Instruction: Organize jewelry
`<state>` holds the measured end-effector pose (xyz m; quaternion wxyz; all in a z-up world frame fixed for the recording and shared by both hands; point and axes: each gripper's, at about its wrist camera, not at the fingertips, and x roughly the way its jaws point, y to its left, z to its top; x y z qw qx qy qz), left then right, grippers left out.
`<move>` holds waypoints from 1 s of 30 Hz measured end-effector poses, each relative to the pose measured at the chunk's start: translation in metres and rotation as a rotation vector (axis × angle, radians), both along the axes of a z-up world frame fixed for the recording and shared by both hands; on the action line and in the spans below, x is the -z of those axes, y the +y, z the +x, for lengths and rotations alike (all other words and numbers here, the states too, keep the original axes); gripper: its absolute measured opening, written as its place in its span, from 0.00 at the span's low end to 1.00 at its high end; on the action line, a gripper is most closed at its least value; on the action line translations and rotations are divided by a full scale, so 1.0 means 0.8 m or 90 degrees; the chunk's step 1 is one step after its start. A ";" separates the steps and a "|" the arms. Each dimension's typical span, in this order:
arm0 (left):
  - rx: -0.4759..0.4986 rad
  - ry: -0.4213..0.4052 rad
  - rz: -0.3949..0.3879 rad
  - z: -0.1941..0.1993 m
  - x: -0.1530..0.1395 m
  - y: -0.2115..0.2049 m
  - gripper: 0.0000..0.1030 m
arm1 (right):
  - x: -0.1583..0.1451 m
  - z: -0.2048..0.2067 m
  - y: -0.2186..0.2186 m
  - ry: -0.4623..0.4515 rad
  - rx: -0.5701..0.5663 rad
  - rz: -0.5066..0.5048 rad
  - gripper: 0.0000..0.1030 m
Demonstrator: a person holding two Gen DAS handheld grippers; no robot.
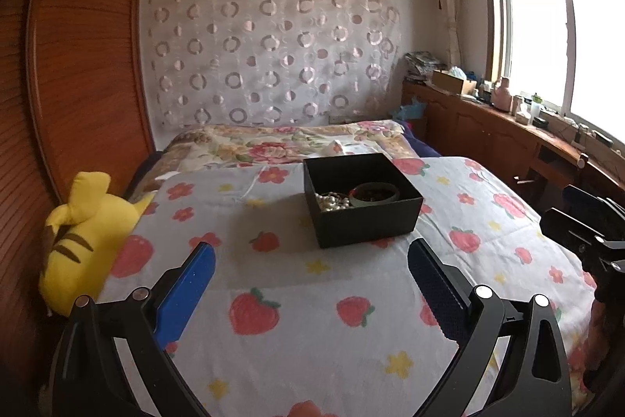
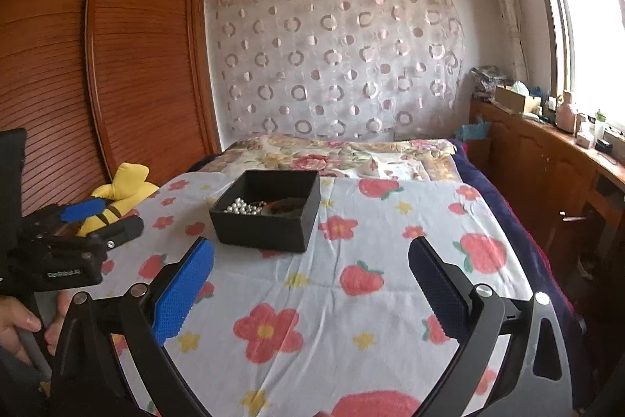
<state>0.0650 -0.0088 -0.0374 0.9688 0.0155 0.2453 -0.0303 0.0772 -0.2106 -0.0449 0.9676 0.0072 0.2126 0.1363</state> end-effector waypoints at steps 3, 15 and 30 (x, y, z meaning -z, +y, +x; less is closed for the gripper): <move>-0.002 -0.005 0.004 -0.011 -0.001 0.001 0.93 | 0.002 -0.001 0.003 -0.004 0.007 -0.008 0.98; -0.004 0.001 -0.005 -0.023 0.001 0.006 0.93 | 0.006 -0.005 0.012 -0.012 0.006 -0.001 0.98; -0.008 -0.009 -0.012 -0.026 -0.002 0.009 0.93 | 0.004 -0.010 0.010 -0.018 0.011 0.003 0.98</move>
